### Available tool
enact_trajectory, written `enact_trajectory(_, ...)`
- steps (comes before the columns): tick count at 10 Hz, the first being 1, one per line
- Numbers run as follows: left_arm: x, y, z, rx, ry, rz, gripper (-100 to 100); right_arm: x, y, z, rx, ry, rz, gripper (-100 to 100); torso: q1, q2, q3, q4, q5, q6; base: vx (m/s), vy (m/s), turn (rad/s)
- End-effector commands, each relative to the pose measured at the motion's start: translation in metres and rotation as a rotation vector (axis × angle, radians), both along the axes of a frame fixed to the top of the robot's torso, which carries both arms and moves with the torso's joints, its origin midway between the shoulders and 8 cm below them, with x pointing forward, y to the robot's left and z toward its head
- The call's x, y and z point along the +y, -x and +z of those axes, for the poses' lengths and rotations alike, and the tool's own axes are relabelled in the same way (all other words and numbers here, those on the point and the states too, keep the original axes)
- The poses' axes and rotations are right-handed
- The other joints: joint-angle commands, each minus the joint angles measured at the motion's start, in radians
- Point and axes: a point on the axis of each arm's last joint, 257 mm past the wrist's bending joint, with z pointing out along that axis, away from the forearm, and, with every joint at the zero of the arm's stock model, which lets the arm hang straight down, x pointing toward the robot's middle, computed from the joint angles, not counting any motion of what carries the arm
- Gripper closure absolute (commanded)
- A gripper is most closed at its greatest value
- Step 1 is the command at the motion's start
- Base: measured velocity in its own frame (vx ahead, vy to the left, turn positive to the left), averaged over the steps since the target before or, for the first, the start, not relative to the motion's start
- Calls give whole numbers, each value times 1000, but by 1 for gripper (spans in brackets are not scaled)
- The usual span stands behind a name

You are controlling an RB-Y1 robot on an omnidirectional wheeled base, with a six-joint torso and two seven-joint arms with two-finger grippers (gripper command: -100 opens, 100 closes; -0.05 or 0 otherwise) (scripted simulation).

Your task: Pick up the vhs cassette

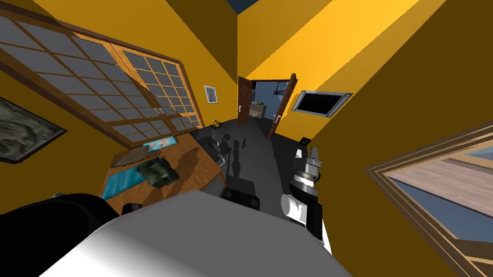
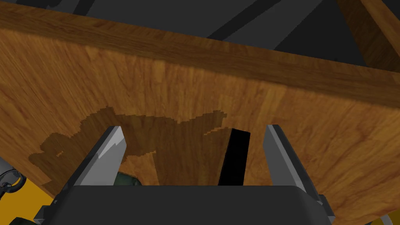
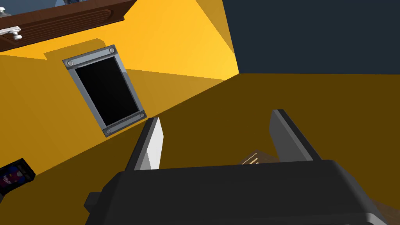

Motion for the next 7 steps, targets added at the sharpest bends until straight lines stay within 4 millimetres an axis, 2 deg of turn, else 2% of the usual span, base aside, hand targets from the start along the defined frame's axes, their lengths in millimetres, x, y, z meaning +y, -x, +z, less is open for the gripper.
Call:
enact_trajectory(1, 16, 20, 3, 50, -21, 9, -100, 0, 0, 0, 0, 0, 0, 0, 0, 0, 0, 0, 0, 0, 60, 39, -118)
enact_trajectory(4, 50, 65, 20, 151, -70, 20, -100, 0, 0, 0, 0, 0, 0, 0, 0, 0, 0, 0, 0, 0, 78, 51, -164)
enact_trajectory(7, 74, 91, 35, 214, -106, 23, -100, 0, 0, 0, 0, 0, 0, 0, -1, 1, 0, 0, 0, 0, 59, 32, -111)
